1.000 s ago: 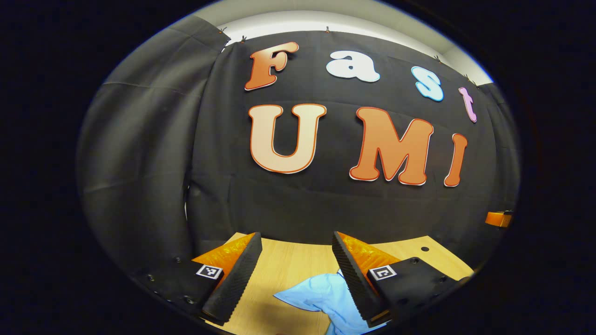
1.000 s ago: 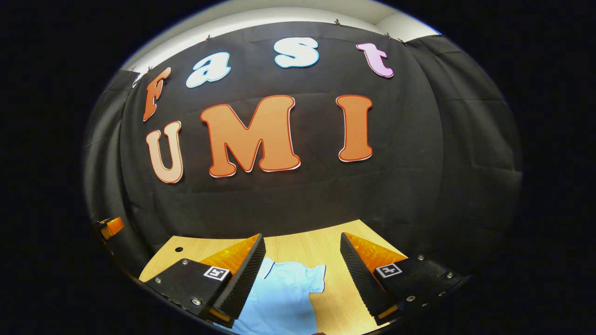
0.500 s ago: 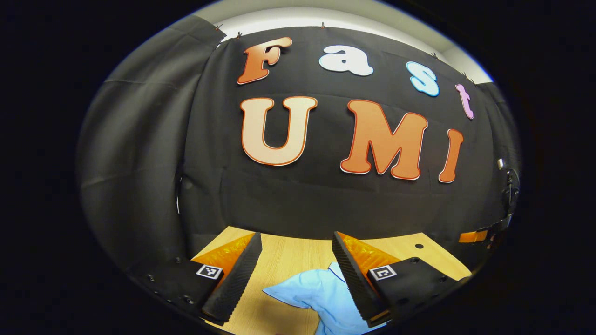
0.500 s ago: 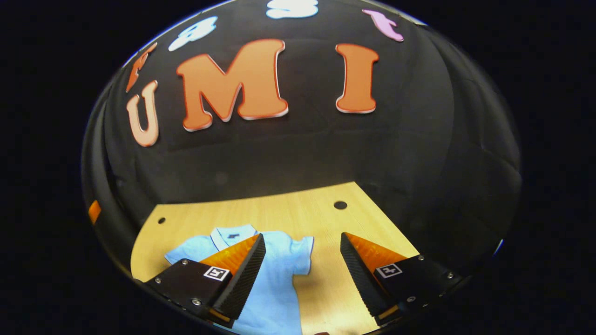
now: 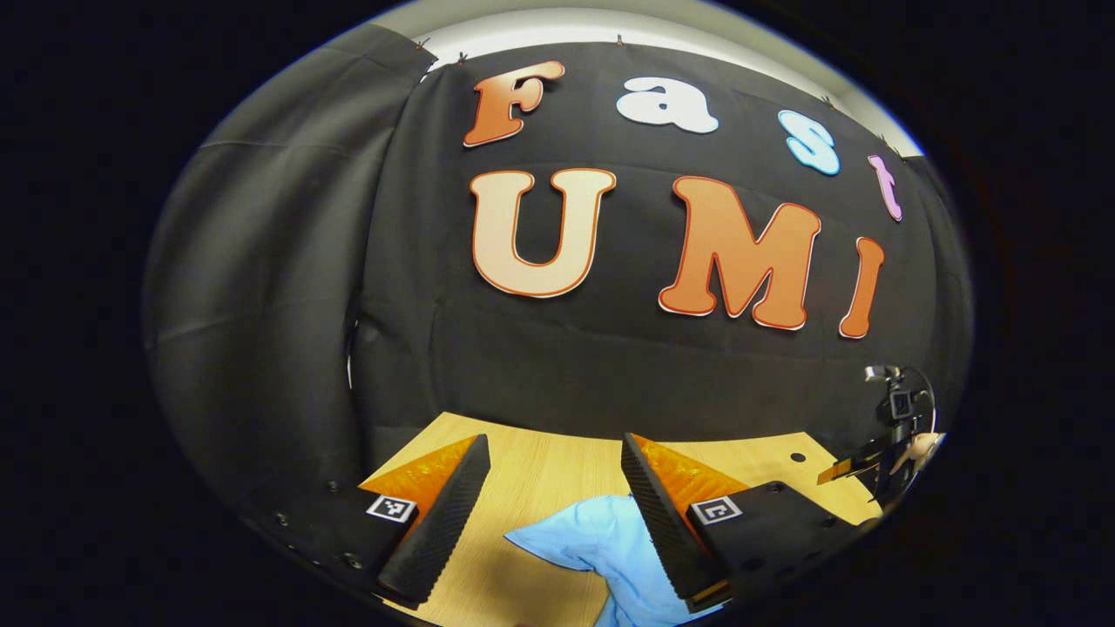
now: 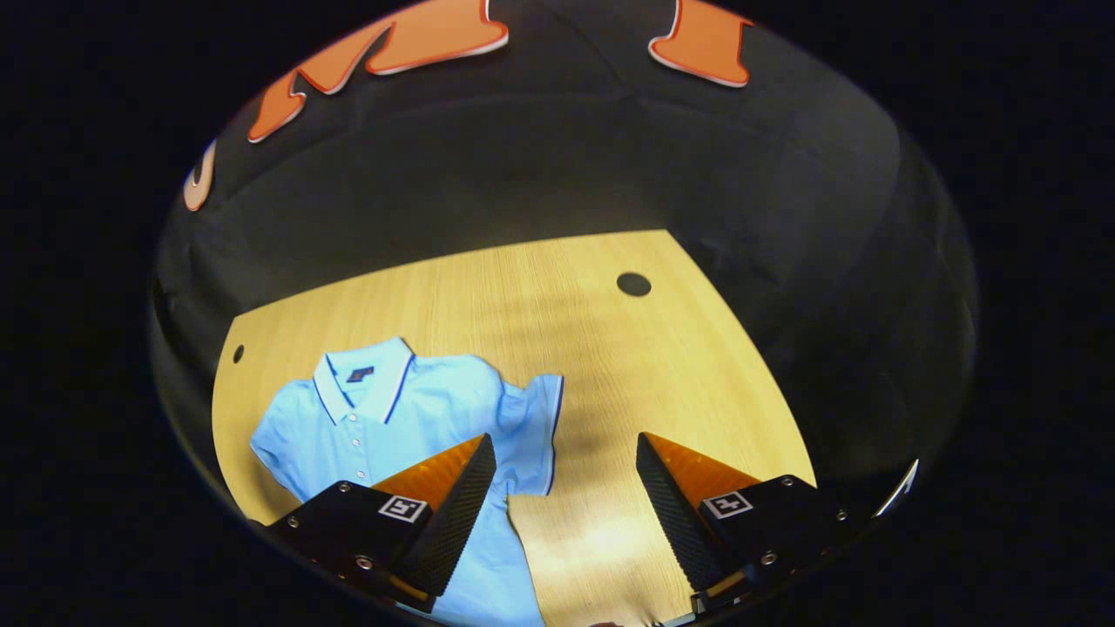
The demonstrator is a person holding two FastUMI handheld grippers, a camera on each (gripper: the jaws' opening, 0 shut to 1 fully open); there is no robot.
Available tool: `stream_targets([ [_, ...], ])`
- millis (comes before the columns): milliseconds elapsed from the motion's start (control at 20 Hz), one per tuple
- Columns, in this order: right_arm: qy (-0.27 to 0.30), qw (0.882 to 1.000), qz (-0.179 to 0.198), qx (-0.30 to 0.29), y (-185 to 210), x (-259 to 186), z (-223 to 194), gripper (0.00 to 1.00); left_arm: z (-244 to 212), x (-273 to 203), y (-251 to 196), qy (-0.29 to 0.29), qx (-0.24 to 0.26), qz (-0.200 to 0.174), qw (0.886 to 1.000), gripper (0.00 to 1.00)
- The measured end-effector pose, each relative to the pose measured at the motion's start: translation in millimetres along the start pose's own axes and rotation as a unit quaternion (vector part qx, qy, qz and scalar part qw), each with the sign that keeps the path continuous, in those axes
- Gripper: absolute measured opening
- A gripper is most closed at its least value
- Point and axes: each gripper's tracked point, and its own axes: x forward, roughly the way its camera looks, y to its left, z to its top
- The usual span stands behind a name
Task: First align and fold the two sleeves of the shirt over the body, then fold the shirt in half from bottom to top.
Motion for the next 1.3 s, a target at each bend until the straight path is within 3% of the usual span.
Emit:
stream_targets([
  [150,0.04,0.999,-0.012,0.005,-5.1,35.8,-8.5,1.0,-4.9,1.3,8.7,0.006,0.01,0.014,1.0,0.99],
  [250,0.07,0.997,-0.001,0.024,2.6,52.5,-16.8,1.0,-12.8,3.0,13.3,0.016,0.014,0.022,1.0,1.0],
  [400,0.092,0.995,-0.005,0.031,5.9,75.1,-23.4,1.0,-20.6,1.2,23.9,0.026,0.019,0.033,0.999,0.95],
  [900,0.151,0.988,0.007,0.031,19.3,96.8,-47.5,0.99,-41.3,7.6,37.1,0.053,0.009,0.053,0.997,0.99],
  [1100,0.159,0.987,0.012,0.036,22.1,101.2,-53.2,0.82,-45.9,10.5,32.9,0.059,0.01,0.049,0.997,0.99],
  [1300,0.169,0.984,0.009,0.05,21.1,98.8,-54.5,0.54,-46.3,10.6,29.5,0.061,0.016,0.046,0.997,0.95],
])
